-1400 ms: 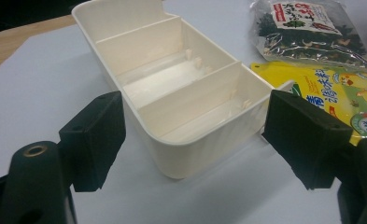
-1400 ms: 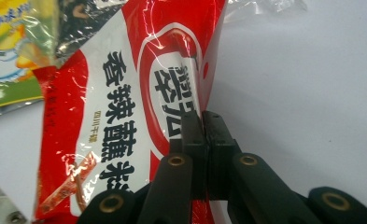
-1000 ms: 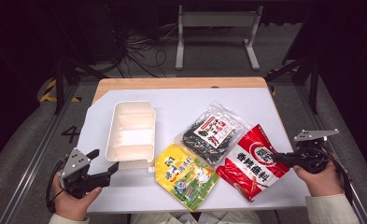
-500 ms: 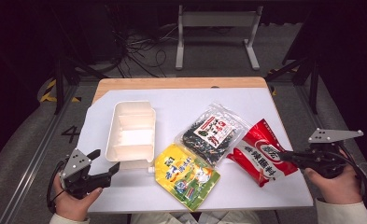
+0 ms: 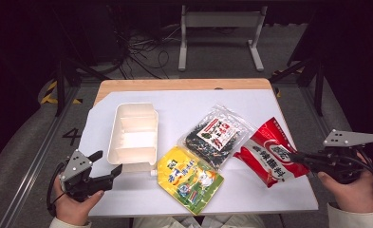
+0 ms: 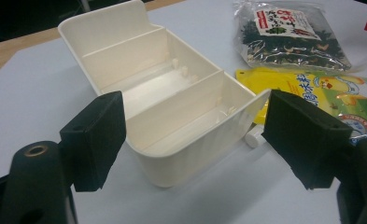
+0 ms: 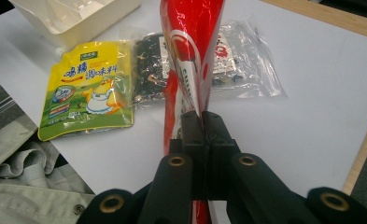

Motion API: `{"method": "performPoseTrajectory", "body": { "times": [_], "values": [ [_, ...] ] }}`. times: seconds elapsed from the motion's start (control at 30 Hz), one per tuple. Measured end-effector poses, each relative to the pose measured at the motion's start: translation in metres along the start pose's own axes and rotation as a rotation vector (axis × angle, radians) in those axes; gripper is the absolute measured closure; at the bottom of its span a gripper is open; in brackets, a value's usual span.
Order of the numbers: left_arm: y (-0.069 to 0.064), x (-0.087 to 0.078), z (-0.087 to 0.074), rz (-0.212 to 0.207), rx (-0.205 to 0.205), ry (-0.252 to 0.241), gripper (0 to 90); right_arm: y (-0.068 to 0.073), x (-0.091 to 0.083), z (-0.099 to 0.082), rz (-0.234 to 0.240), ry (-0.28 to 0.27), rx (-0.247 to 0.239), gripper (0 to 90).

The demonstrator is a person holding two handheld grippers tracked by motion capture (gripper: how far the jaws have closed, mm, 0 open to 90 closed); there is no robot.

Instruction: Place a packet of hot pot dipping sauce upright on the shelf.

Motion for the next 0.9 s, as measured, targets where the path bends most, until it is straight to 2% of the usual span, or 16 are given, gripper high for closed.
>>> {"method": "performPoseTrajectory", "body": {
  "times": [0.17,0.27,0.3,0.47,0.73,0.9],
  "values": [
    [-0.004,0.001,0.007,-0.025,0.0,-0.004,21.6,0.003,0.002,0.002,-0.001,0.008,-0.015,88.5],
    [-0.006,0.003,0.016,-0.028,0.016,-0.009,19.7,0.006,0.005,0.004,0.007,0.014,-0.027,88.6],
    [-0.007,0.003,0.022,-0.033,0.036,-0.014,19.7,0.007,0.005,0.005,0.008,0.014,-0.03,88.6],
    [-0.014,0.009,0.036,-0.068,0.063,-0.027,19.8,0.012,0.008,0.011,0.023,0.019,-0.051,88.5],
    [-0.021,0.02,0.049,-0.112,0.075,-0.033,19.8,0.02,0.012,0.028,0.036,0.019,-0.093,88.5],
    [-0.025,0.028,0.055,-0.147,0.067,-0.04,19.6,0.023,0.017,0.038,0.046,0.016,-0.114,88.5]
  ]
}}
Point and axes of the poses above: each handheld gripper's, and its own axes: x roughly forward along the jaws, z roughly out of its top, y roughly to its left, the point moved 2 cm from there along x, roughly forward along the jaws, and after that the axes turned 10 degrees about -z, right-handed, at the moved point
